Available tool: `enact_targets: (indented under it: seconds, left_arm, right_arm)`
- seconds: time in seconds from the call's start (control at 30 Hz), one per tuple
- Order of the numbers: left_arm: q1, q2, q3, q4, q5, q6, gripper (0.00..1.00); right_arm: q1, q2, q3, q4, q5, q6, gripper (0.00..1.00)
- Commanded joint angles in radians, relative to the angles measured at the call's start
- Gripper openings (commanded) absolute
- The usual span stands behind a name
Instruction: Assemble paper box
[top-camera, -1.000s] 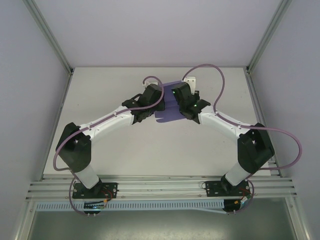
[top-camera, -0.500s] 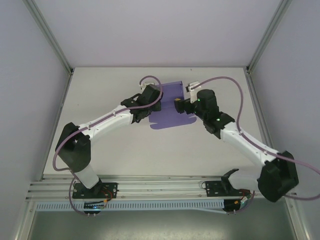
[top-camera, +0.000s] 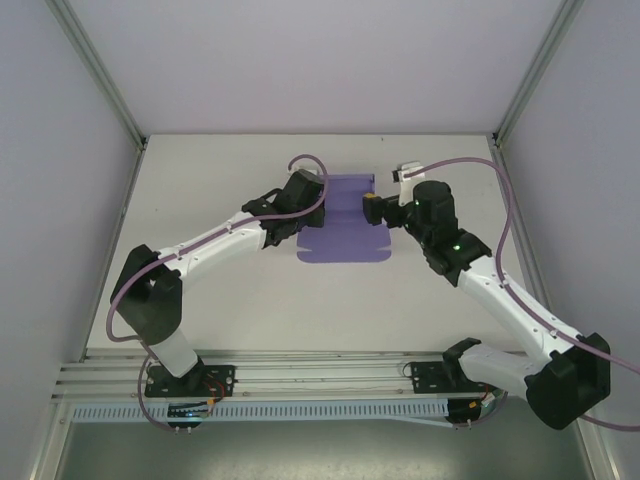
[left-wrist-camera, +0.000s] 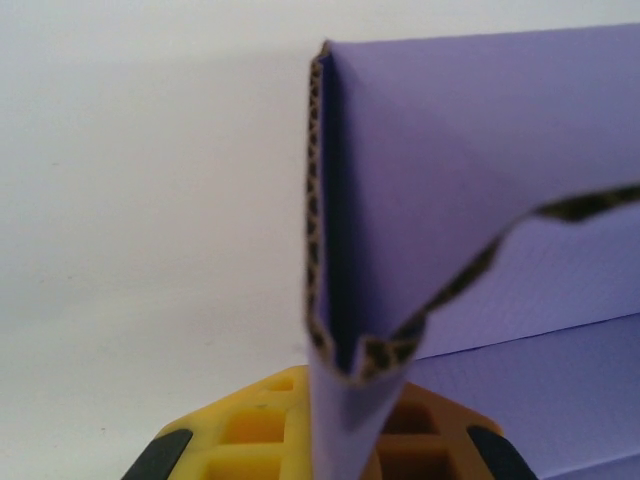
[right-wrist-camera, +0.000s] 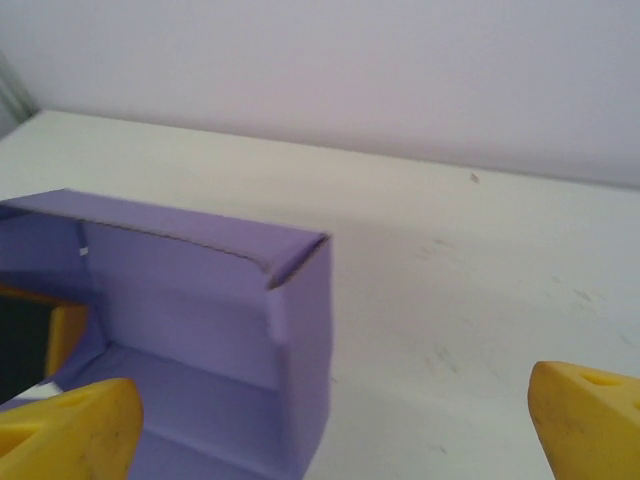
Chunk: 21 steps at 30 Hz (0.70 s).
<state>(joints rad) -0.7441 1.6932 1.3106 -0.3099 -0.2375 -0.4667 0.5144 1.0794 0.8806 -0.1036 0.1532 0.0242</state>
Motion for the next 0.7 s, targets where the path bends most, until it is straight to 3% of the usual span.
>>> enact_targets:
  seconds: [0.0, 0.07, 0.17, 0.3, 0.47, 0.67]
  left_arm:
    - [0.01, -0.018, -0.032, 0.023, 0.168, 0.235, 0.0]
    - [0.016, -0.024, -0.056, 0.026, 0.21, 0.333, 0.0]
    - [0.036, -0.013, -0.053, -0.046, 0.415, 0.551, 0.0]
    - [0.037, 0.062, 0.038, -0.319, 0.577, 0.817, 0.0]
    - [0.036, 0.209, 0.191, -0.542, 0.358, 0.926, 0.01]
    - [0.035, 0.389, 0.422, -0.699, 0.176, 1.017, 0.0]
  right_arm:
    - [-0.027, -0.1, -0.034, -0.101, 0.149, 0.114, 0.99]
    - [-0.048, -0.177, -0.075, -0.109, 0.143, 0.13, 0.99]
    - [-0.094, -0.279, -0.129, -0.143, 0.12, 0.169, 0.99]
    - [-0.134, -0.316, -0.124, -0.266, 0.086, 0.188, 0.99]
    - [-0.14, -0.273, -0.138, -0.323, 0.11, 0.168, 0.99]
    - [-0.162, -0.234, -0.148, -0.347, 0.133, 0.138, 0.99]
